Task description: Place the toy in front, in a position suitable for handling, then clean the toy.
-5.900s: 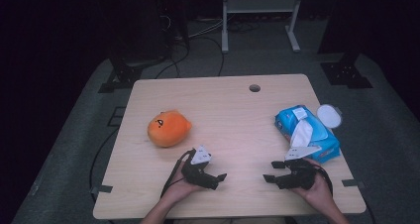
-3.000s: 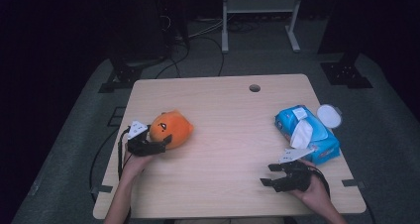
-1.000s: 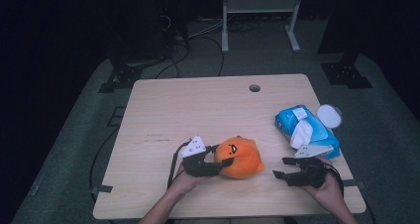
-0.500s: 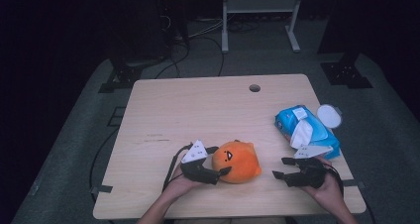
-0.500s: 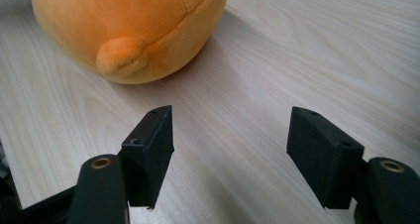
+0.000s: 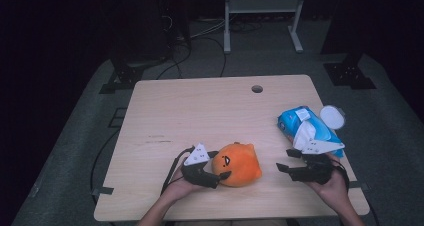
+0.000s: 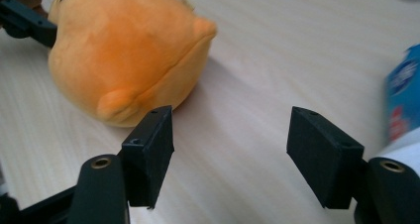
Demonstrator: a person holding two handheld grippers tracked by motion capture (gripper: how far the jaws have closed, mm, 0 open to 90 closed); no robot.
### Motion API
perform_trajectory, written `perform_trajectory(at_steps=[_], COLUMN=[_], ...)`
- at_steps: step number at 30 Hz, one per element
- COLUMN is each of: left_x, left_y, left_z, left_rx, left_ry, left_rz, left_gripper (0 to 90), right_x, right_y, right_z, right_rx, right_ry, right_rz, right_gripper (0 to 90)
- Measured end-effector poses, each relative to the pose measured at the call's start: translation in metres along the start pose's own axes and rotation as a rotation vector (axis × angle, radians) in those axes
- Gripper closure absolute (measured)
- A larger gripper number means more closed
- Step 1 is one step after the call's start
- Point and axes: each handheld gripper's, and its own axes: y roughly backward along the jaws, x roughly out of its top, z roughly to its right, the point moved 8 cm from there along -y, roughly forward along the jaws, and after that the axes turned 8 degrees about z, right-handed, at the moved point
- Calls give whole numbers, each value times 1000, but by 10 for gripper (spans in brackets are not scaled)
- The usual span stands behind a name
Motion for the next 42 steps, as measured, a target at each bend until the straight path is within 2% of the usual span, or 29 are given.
perform_trajectory(at_steps=[1,2,3,4,5,7,9,10,14,18,23,26,27,28,37,42], left_x=[0,0,0,0,0,-1,-1,-2,-3,-4,-4,-4,-4,-4,-6,-6], left_y=[1,0,0,0,0,0,0,0,1,0,-1,-1,-1,-1,-1,-1], left_z=[1,1,2,3,3,4,3,3,4,6,6,6,6,6,5,5], left_rx=[2,4,6,7,9,8,3,3,6,16,21,21,20,21,16,13], left_ry=[-5,-9,-19,-25,-32,-39,-44,-42,-54,-67,-66,-64,-66,-68,-65,-60], left_rz=[-6,-6,-13,-14,-17,-15,-12,-13,-19,-19,-18,-17,-18,-18,-11,-7], left_gripper=[192,192,191,191,190,188,187,186,183,179,176,175,174,173,166,166], right_x=[4,12,22,22,25,32,33,33,25,17,4,-5,-6,-6,-2,-1], right_y=[3,10,18,18,21,27,28,26,13,4,-4,-8,-7,-6,0,6], right_z=[3,10,21,21,27,46,62,74,101,109,122,129,130,131,128,130], right_rx=[-12,-33,-75,-75,-94,-158,-188,-207,-240,-245,-286,-306,-317,-329,-331,-326], right_ry=[4,3,4,4,7,3,-18,-28,-75,-90,-92,-137,-139,-143,-186,-217], right_rz=[7,40,69,69,77,96,92,84,64,39,1,-9,-11,-10,-3,16], right_gripper=[335,338,339,339,339,339,342,344,353,369,416,503,551,584,810,849])
